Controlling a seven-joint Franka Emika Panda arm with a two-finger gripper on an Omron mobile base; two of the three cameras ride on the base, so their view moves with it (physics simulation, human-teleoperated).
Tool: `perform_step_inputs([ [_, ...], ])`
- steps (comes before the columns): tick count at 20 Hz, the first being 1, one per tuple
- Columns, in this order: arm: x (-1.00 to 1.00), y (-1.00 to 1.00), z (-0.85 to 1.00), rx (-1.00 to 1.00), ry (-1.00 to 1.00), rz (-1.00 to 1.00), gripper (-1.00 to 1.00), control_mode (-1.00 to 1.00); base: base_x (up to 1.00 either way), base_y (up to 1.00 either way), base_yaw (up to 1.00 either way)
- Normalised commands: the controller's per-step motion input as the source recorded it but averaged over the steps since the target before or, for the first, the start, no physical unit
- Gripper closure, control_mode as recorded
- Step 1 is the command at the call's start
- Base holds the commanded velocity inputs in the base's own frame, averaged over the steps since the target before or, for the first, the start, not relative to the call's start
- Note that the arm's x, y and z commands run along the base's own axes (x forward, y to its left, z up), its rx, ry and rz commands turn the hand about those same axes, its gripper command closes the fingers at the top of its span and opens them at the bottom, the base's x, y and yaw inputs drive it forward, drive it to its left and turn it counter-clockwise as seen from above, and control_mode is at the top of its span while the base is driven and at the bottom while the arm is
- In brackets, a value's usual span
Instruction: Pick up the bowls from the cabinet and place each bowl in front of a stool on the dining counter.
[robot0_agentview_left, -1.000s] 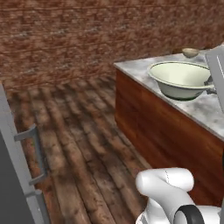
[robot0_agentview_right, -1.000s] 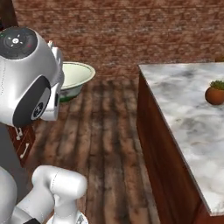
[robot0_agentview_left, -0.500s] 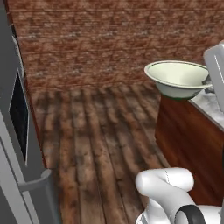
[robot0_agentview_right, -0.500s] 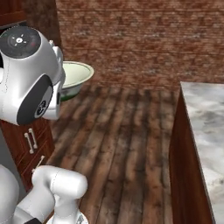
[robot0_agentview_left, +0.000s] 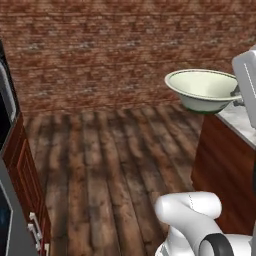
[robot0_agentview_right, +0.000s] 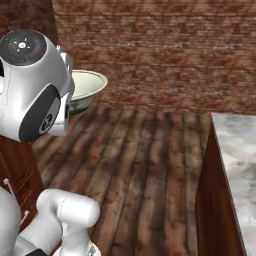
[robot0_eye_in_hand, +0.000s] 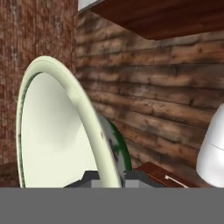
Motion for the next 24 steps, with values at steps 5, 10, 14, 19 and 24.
perform_step_inputs([
  [5,0.00,0.00,0.00,0.00,0.00,0.00,1.00,1.00,1.00,0.21,0.00],
  [10,0.00,0.00,0.00,0.00,0.00,0.00,1.00,1.00,1.00,0.25,0.00],
  [14,0.00,0.00,0.00,0.00,0.00,0.00,1.00,1.00,1.00,0.21,0.00],
  [19,0.00,0.00,0.00,0.00,0.00,0.00,1.00,1.00,1.00,0.07,-0.03],
  [24,0.00,0.00,0.00,0.00,0.00,0.00,1.00,1.00,1.00,0.15,-0.11],
])
